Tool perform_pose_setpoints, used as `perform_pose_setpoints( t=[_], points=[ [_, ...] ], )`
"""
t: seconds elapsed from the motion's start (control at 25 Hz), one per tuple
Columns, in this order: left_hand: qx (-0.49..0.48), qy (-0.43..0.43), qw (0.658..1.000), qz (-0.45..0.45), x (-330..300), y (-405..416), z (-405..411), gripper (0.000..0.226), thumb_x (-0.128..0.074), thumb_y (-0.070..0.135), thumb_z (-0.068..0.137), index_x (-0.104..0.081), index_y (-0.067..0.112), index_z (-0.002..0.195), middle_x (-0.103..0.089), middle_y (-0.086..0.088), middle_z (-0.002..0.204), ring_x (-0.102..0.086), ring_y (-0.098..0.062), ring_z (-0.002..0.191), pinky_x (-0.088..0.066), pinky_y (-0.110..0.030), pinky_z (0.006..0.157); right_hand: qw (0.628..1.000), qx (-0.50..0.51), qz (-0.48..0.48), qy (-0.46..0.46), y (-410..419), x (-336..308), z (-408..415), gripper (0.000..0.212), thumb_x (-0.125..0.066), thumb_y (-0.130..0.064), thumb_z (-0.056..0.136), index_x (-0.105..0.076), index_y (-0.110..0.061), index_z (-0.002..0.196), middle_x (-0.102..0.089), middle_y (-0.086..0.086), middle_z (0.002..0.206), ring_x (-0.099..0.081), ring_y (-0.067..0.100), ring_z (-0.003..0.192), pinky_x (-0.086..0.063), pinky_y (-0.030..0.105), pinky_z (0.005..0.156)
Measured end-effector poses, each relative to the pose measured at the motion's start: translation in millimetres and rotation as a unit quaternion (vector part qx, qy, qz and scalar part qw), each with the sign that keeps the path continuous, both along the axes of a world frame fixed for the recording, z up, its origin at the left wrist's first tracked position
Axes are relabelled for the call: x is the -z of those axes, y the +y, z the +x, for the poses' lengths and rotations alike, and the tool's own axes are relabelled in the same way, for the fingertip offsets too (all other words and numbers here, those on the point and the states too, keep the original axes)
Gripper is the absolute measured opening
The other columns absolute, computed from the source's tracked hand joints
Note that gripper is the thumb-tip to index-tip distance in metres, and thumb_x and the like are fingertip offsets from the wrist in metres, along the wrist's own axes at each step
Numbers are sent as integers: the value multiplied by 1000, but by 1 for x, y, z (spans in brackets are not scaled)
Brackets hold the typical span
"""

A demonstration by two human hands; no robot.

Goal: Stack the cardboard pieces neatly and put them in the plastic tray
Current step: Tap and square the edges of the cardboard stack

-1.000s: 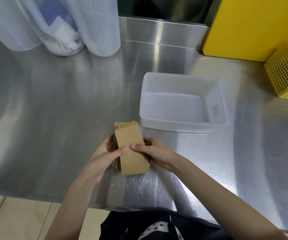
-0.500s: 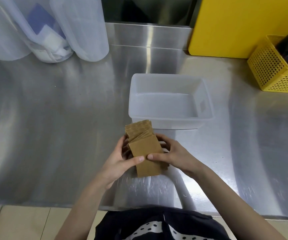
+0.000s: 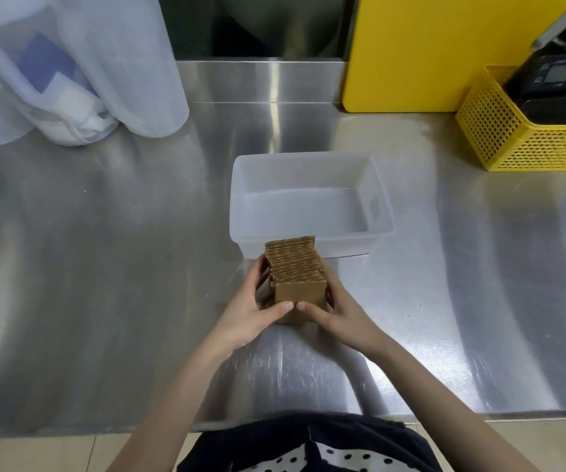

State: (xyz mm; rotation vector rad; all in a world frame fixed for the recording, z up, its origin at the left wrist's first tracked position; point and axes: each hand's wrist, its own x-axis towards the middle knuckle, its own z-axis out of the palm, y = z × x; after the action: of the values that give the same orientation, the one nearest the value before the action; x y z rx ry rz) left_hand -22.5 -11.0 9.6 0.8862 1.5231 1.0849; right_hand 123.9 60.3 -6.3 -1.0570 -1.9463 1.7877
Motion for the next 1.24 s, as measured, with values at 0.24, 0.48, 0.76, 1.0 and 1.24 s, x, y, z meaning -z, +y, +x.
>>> perform_pose_setpoints(
  t=[0.24, 0.48, 0.76, 1.0, 1.24],
  points=[
    [-1, 29, 999, -45, 2, -3, 7, 74, -61, 3, 79, -19, 21, 138, -53, 22, 96, -51, 29, 71, -40, 5, 66, 1000, -7, 6, -13, -9, 14, -14, 95, -54, -36, 66, 13, -42, 134, -12, 0, 153, -14, 11, 143, -19, 42, 119],
    [-8, 37, 999, -32, 2, -3, 5, 73, -62, 6, 79, -20, 30, 135, -55, 20, 105, -56, 10, 92, -46, -8, 81, 999, 11, 19, -31, -5, 26, -5, 98, -62, -33, 65, -4, -26, 143, -29, 6, 145, -33, 14, 135, -32, 44, 113],
    [-4, 57, 998, -25, 2, -4, 2, 72, -68, 5, 74, -20, 40, 116, -51, 22, 103, -56, 17, 83, -47, -5, 72, 999, -19, 19, -40, 3, 27, -2, 95, -72, -20, 63, -14, -21, 138, -35, 8, 139, -40, 13, 128, -36, 34, 110],
    [12, 36, 999, -18, 3, -2, 7, 68, -68, -2, 71, -22, 34, 108, -49, 16, 101, -55, 8, 88, -47, -4, 68, 980, -61, 165, -94, 18, 5, 7, 87, -73, -19, 58, -24, -15, 130, -38, 12, 126, -41, 25, 121, -38, 42, 104],
    [40, 40, 998, -24, 11, -7, 5, 75, -71, 11, 72, -12, 35, 112, -41, 22, 108, -46, 10, 99, -41, 2, 75, 920, -163, 267, -236, 29, -16, 6, 88, -57, -35, 52, -25, -16, 132, -39, 4, 129, -33, 23, 116, -23, 28, 86]
  ],
)
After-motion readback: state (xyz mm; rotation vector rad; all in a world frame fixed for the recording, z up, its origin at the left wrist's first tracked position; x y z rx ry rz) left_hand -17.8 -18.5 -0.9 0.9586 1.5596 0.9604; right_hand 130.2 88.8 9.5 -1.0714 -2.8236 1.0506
